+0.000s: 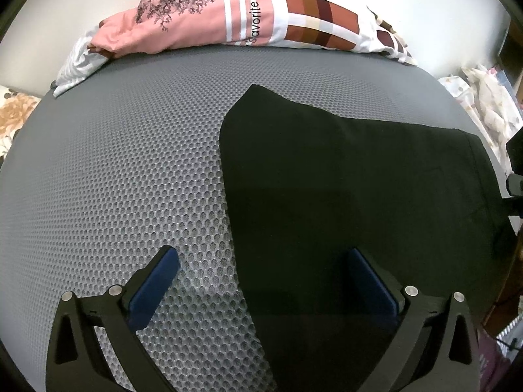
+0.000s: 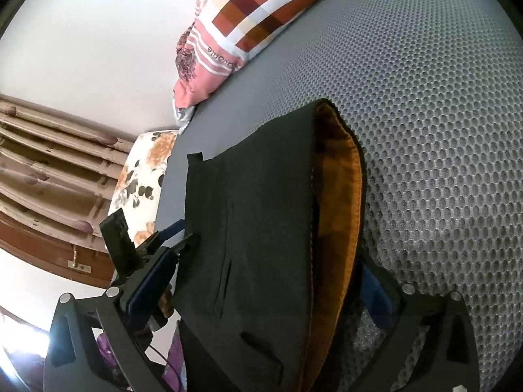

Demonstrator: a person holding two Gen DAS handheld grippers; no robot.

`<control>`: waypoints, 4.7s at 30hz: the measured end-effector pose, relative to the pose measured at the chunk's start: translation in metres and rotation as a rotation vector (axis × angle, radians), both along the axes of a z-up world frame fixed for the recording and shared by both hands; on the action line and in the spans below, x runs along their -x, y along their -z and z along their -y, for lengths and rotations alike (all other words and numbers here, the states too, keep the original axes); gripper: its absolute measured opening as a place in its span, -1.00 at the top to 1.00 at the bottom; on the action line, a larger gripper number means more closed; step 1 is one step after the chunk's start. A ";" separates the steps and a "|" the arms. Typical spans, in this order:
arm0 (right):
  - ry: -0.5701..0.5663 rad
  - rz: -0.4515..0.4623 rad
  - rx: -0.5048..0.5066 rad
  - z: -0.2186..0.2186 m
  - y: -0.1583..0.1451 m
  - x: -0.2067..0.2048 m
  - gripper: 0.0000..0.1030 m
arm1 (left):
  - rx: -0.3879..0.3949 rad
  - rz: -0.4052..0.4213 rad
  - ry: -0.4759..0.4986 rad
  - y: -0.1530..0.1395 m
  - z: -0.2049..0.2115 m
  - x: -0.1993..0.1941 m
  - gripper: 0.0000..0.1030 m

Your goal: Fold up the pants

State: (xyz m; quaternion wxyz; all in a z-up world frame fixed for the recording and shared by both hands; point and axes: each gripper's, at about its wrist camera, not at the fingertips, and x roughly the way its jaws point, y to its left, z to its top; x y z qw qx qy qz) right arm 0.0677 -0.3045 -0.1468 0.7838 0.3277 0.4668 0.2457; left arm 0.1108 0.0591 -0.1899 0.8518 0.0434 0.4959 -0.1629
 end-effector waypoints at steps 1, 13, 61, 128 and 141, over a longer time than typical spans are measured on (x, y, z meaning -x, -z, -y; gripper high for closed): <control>0.002 0.001 0.000 0.001 0.000 0.000 -0.98 | 0.018 -0.018 0.009 0.001 -0.002 -0.002 -1.00; 0.002 0.000 -0.004 0.002 0.001 0.003 -0.98 | 0.292 -0.185 0.177 -0.006 -0.013 -0.012 -0.99; -0.206 -0.242 -0.116 0.003 0.017 -0.036 -0.52 | 0.698 -0.392 0.170 0.003 -0.029 -0.031 -0.91; -0.213 -0.025 -0.121 -0.132 -0.011 -0.071 0.49 | 0.012 0.162 -0.044 -0.089 -0.065 0.025 0.64; -0.241 0.000 -0.131 -0.154 -0.026 -0.088 0.49 | 0.008 0.211 -0.090 -0.107 -0.093 0.010 0.64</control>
